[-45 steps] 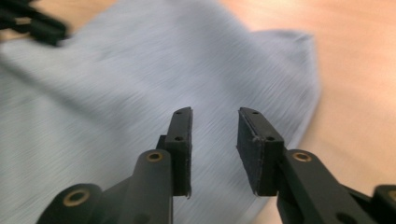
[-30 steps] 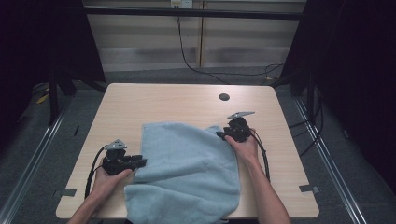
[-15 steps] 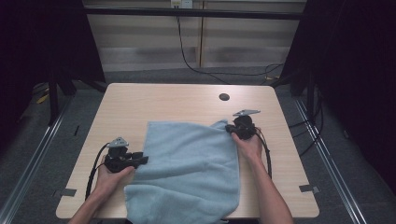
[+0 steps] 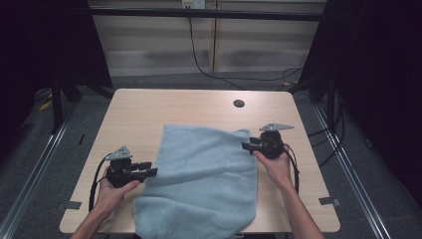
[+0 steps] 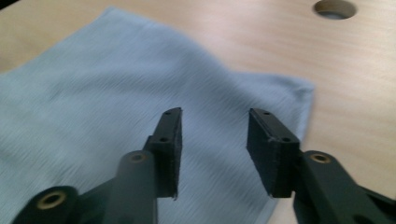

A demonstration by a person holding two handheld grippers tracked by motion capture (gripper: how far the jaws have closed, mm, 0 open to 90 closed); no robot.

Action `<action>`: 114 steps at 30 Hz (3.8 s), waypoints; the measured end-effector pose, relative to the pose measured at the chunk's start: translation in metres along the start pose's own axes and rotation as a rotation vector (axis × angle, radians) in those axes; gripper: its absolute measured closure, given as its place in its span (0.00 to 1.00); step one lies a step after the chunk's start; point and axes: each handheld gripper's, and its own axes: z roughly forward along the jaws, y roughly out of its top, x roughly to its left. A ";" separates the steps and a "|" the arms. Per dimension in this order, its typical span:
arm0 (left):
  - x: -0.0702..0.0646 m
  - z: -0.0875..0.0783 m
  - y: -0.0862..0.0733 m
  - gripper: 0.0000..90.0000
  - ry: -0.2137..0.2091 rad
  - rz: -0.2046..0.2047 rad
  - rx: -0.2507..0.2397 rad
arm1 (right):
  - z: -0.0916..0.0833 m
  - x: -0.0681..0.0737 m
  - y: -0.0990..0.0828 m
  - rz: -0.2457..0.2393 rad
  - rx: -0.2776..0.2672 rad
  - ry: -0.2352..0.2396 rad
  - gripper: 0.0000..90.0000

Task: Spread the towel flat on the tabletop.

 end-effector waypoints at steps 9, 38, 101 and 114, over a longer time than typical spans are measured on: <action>-0.022 0.009 -0.022 0.72 -0.032 0.085 0.153 | -0.035 0.060 -0.071 -0.098 0.156 0.114 0.70; 0.043 0.051 0.032 0.63 0.156 -0.091 -0.027 | 0.066 -0.009 0.000 -0.042 0.151 -0.105 0.68; 0.014 0.037 0.084 0.86 0.048 -0.025 -0.095 | -0.030 0.042 0.003 -0.043 -0.128 0.205 0.95; -0.005 0.022 0.053 0.63 0.003 0.022 -0.122 | 0.029 -0.005 -0.022 0.024 0.056 0.008 0.75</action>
